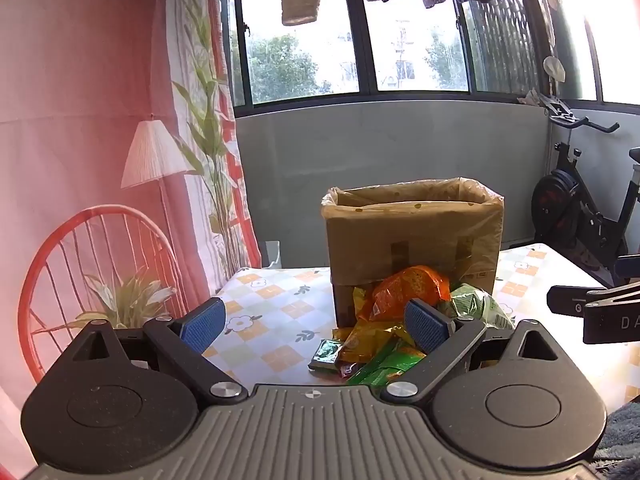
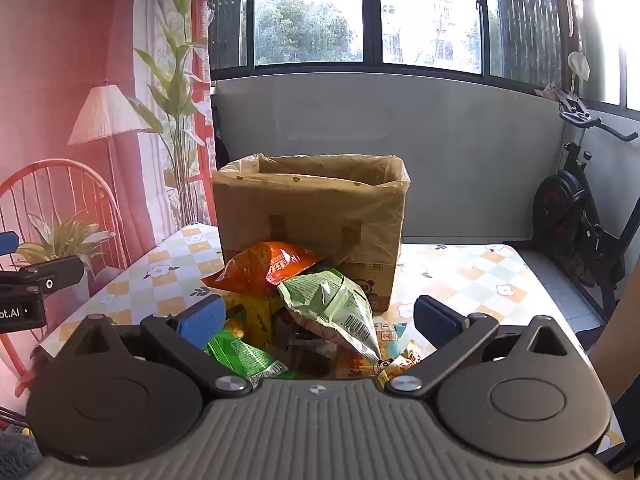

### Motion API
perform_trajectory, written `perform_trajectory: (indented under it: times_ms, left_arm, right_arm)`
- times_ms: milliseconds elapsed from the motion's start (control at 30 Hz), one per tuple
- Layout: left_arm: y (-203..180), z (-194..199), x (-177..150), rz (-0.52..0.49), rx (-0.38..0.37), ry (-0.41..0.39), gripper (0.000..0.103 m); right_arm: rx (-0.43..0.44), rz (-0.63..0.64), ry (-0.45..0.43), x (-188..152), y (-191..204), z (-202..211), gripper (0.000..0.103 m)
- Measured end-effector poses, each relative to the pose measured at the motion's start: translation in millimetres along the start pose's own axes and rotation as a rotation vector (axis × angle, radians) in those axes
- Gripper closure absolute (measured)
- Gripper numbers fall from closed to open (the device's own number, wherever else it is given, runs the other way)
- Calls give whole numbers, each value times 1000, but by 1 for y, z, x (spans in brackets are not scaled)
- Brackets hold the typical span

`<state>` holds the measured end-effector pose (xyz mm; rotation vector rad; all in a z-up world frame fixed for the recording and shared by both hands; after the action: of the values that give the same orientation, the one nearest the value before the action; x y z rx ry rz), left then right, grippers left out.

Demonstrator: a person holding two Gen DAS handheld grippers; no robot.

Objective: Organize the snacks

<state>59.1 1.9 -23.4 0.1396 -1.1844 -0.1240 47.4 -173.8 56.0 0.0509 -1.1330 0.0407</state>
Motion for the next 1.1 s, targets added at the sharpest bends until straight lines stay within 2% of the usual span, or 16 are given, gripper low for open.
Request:
perform_trajectory:
  times_ms: [33,100,233,1100]
  left_arm:
    - [1,-2,0,8,-2,10,6]
    - [9,6,1,40,-6,-41,6]
    - [4,5,1,7,2,-23,6]
    - [4,-5,-3,19,-19,-4,6]
  right_arm:
    - [0,-3,3,0,-1,-1,1]
    - [0,2,2,0,-1,-1,1]
    - [0,1,3,0,0,0,1]
    - [13,3,22,-1,1,-1,1]
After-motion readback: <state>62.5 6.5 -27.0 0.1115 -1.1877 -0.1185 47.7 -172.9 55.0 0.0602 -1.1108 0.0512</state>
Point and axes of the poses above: each gripper's, at about its wrist camera, not at the fingertips, and z roughly against the way its jaws point, y to its left, x to its top, the point moved 6 cm from there along -z, roughly the way its jaws point, and after that the axes turned 2 degrees about x, right-handed, at the moved point
